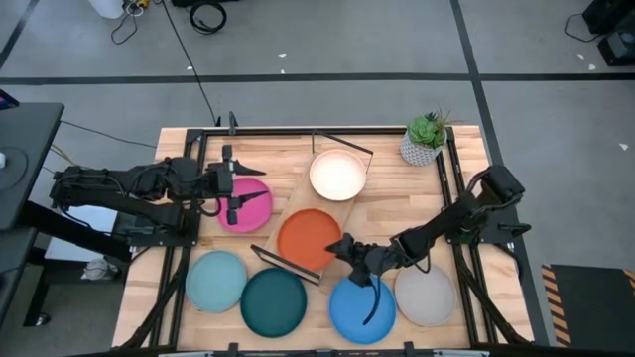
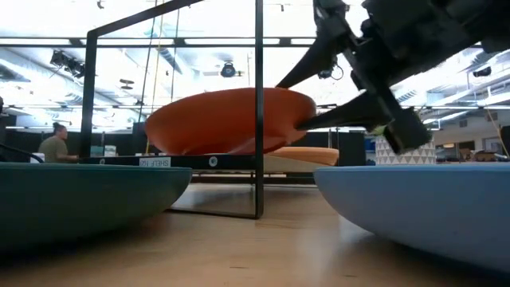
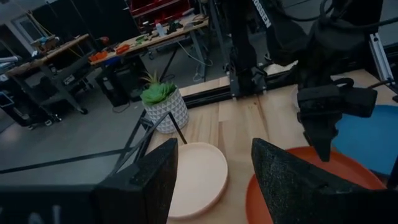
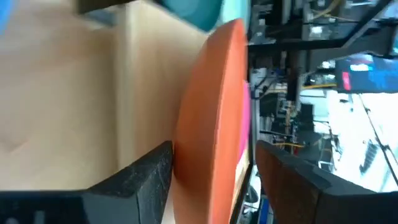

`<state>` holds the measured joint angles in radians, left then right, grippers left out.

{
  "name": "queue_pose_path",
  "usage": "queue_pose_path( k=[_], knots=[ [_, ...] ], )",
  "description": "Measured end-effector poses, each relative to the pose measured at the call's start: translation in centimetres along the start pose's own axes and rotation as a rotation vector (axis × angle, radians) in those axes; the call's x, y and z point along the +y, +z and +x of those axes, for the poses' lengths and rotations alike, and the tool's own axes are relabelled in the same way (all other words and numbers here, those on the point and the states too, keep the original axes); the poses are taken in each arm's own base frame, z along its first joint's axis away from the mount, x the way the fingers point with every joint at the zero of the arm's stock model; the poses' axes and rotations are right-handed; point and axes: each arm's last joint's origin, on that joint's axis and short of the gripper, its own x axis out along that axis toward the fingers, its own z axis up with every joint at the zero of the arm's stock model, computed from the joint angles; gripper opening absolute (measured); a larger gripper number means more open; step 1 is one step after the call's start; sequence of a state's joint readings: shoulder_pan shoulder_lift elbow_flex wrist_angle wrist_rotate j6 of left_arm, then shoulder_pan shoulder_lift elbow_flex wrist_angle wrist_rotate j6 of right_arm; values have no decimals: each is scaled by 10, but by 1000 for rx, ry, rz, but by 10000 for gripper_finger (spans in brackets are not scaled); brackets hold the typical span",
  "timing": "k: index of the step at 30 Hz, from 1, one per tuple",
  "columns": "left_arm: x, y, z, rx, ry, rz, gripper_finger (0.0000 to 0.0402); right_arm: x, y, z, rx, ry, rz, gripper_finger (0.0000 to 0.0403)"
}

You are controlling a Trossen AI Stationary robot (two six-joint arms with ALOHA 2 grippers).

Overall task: Place and stack plates onto a shelf
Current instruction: Put the orange plate on the shelf, then stack the pink plate on top of the orange plate on the shelf

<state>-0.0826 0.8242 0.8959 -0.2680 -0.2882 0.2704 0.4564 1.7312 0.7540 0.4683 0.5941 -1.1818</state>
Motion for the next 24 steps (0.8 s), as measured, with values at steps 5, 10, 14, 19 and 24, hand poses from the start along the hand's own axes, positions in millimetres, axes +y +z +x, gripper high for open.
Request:
queue_pose_path(
  k=[5,10,14,19,24],
  knots=[
    [-1,0,0,-4,-18,-65,212,-7,-5,-11,24,42,57,227],
    [-2,-2,5,23,-24,-111,212,-8,-7,-10,25,47,136,218],
    [-7,-13,13,137,-24,-173,212,-9,-9,-11,78,22,108,211],
    [-6,-38,23,382,59,-239,212,-21,-8,-23,104,-32,106,207],
    [-7,-68,30,695,57,-279,212,-32,-9,-38,144,-82,181,206]
  ],
)
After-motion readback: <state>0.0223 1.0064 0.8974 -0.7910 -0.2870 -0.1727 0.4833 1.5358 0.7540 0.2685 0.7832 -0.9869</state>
